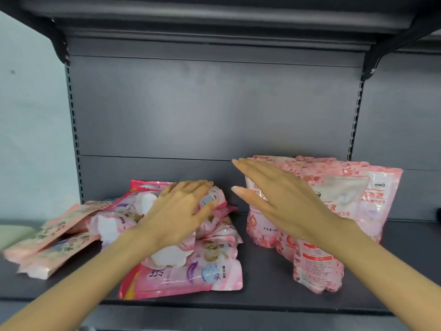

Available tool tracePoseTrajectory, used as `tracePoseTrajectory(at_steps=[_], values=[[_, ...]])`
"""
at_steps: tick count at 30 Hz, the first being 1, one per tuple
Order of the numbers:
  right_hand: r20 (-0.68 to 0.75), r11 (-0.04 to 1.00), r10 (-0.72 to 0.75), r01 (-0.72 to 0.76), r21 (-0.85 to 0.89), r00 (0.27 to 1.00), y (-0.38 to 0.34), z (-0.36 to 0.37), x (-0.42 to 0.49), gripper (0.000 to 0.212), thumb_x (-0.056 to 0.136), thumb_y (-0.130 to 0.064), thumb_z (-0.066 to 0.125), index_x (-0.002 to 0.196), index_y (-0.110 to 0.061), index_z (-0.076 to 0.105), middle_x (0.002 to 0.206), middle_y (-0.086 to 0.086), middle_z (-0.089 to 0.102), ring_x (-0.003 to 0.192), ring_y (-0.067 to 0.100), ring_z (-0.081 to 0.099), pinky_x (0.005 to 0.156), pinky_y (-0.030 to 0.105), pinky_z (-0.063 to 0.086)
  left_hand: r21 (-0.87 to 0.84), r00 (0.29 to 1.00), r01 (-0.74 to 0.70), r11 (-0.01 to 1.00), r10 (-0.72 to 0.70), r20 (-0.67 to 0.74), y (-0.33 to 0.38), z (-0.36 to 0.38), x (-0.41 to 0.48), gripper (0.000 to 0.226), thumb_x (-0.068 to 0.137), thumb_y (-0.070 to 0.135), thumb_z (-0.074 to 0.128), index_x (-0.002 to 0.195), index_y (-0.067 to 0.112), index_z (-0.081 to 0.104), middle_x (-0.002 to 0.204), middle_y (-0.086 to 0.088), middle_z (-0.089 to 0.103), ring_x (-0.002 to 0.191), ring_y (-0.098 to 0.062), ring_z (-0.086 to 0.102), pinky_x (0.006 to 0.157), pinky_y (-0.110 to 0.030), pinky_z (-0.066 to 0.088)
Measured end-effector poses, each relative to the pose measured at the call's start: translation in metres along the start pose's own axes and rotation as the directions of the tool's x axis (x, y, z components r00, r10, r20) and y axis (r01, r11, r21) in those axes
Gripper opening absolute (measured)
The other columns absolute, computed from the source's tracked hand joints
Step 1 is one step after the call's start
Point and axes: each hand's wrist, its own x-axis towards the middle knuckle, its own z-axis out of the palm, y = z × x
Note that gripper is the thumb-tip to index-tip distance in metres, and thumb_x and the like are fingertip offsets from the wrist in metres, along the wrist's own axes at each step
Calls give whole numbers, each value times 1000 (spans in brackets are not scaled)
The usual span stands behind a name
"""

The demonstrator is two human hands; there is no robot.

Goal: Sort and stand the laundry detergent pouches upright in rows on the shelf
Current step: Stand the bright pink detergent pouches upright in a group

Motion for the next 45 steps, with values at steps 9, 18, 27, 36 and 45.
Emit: tracePoseTrajectory(at_steps=[9,18,27,36,45], values=[[215,994,71,-52,-93,974,-18,49,26,77,83,-63,6,150,-26,5,159,-5,3,146,13,3,117,35,9,141,994,107,984,-108,-4,-63,-10,-37,113,59,79,-27,144,30,29,149,12,34,137,-11,30,112,-33,18],[262,987,149,-126,-102,954,-4,92,52,70,92,-62,16,150,-24,8,159,-2,5,145,16,7,116,38,15,231,979,186,955,-201,41,-111,-16,-38,95,65,69,-7,141,30,35,147,11,36,134,-14,34,110,-33,21],[276,980,175,-195,47,945,7,140,91,71,90,-64,21,148,-24,18,158,-4,12,144,13,14,115,41,21,193,956,257,947,-278,92,-149,1,-23,94,64,70,-5,139,33,36,144,10,41,131,-16,38,107,-34,26],[272,955,267,-291,51,925,8,165,124,70,91,-64,26,147,-23,22,156,-3,18,142,14,21,109,38,30,108,973,189,976,-201,112,-196,17,8,102,63,82,-11,131,31,46,130,8,54,120,-16,47,100,-34,32],[289,887,422,-457,67,860,-4,173,154,73,87,-66,30,146,-24,25,154,-8,23,137,14,31,104,42,34,38,973,39,999,-47,228,-247,34,58,56,94,54,27,143,27,33,148,7,37,136,-15,32,108,-32,24]])
